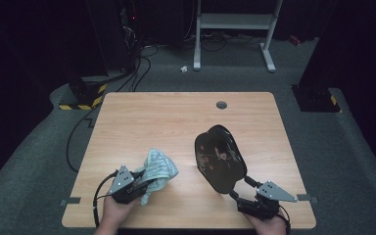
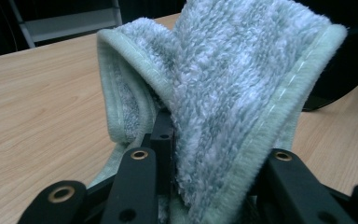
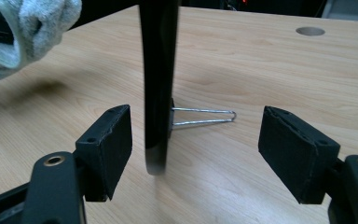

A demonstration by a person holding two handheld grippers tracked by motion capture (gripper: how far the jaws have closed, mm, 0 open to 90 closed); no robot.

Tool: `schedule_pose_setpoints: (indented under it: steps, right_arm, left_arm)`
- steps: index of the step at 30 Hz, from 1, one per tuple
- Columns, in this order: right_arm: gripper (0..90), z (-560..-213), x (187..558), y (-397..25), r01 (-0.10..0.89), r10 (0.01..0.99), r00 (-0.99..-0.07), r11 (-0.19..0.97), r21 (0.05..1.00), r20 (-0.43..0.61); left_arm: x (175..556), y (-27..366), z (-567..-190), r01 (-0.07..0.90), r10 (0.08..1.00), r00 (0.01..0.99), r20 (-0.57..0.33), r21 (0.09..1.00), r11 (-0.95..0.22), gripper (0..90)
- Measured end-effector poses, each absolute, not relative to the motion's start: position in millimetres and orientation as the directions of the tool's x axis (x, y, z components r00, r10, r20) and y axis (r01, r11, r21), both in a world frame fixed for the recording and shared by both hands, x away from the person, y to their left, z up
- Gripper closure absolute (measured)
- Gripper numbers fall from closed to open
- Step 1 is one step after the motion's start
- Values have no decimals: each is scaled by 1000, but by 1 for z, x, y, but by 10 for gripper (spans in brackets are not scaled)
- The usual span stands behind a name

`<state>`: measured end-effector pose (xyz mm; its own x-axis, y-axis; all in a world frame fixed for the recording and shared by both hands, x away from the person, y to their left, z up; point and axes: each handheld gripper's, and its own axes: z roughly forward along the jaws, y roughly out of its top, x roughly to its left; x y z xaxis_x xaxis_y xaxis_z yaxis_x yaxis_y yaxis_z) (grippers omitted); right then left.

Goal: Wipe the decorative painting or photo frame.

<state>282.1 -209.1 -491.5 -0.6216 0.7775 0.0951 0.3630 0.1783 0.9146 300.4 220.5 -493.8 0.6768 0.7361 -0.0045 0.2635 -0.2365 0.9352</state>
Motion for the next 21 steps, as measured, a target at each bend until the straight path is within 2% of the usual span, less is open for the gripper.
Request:
schedule_pose_setpoints:
  steps: [15, 21]
  right_arm:
    - [308, -486, 297, -191, 361, 780, -617, 160, 919, 107]
    - [377, -482, 305, -188, 360, 778, -621, 174, 917, 96]
  left_arm:
    - [295, 230, -494, 267, 761, 649, 2, 936, -230, 674]
    - [296, 232, -494, 272, 763, 647, -5, 935, -225, 673]
